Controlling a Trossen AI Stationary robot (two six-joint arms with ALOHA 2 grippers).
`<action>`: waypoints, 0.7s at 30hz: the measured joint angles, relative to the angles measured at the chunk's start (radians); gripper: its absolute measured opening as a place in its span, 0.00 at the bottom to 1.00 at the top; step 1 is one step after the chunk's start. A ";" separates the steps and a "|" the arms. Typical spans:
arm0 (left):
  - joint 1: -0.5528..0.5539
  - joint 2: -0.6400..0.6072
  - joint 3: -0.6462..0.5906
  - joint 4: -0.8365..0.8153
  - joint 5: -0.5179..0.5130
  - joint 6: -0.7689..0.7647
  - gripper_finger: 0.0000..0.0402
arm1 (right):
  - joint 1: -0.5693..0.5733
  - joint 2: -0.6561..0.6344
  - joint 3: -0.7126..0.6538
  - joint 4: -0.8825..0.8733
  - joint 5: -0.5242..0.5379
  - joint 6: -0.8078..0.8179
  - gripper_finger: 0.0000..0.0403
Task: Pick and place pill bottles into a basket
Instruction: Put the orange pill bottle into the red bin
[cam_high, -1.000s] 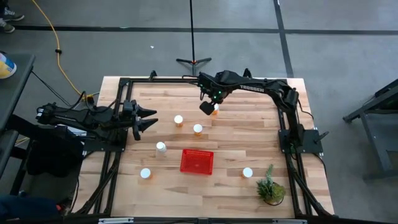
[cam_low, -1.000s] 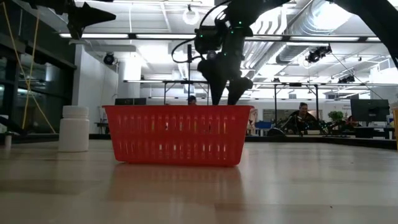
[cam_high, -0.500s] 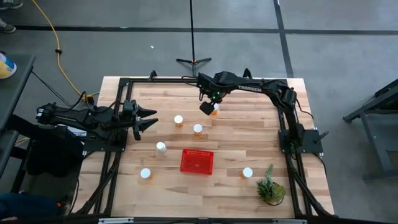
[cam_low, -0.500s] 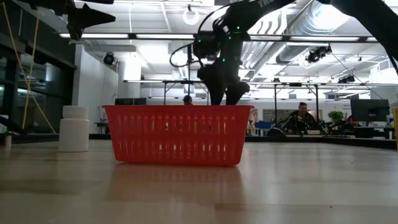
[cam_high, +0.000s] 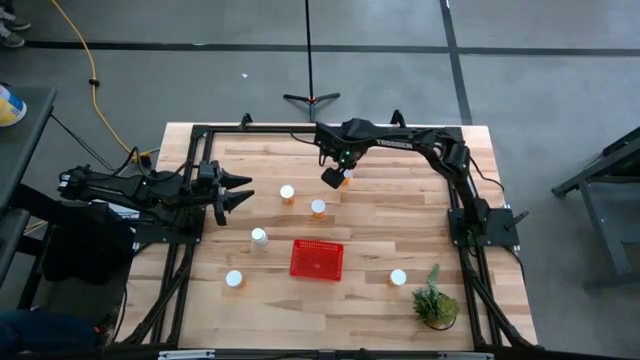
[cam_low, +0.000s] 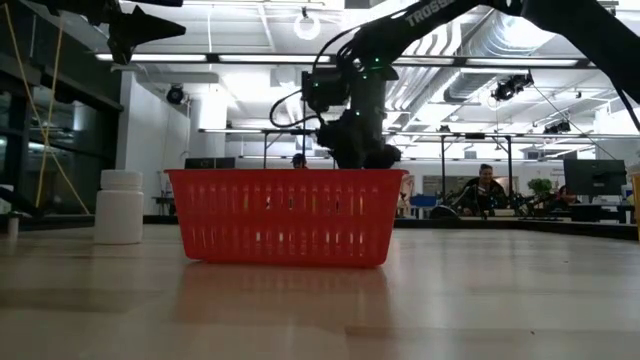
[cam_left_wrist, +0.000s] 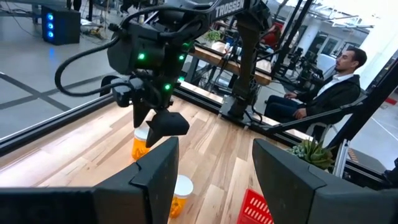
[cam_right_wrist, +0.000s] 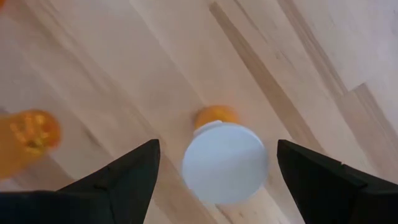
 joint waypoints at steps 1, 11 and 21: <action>0.000 0.000 0.000 0.000 0.000 0.000 0.59 | -0.002 0.002 0.000 0.000 -0.001 -0.001 0.78; 0.000 0.000 0.000 0.000 0.000 0.000 0.59 | -0.011 0.034 0.000 -0.014 -0.020 -0.026 0.78; 0.000 0.000 0.000 0.000 0.000 0.000 0.59 | -0.012 0.035 0.000 -0.021 -0.001 -0.038 0.78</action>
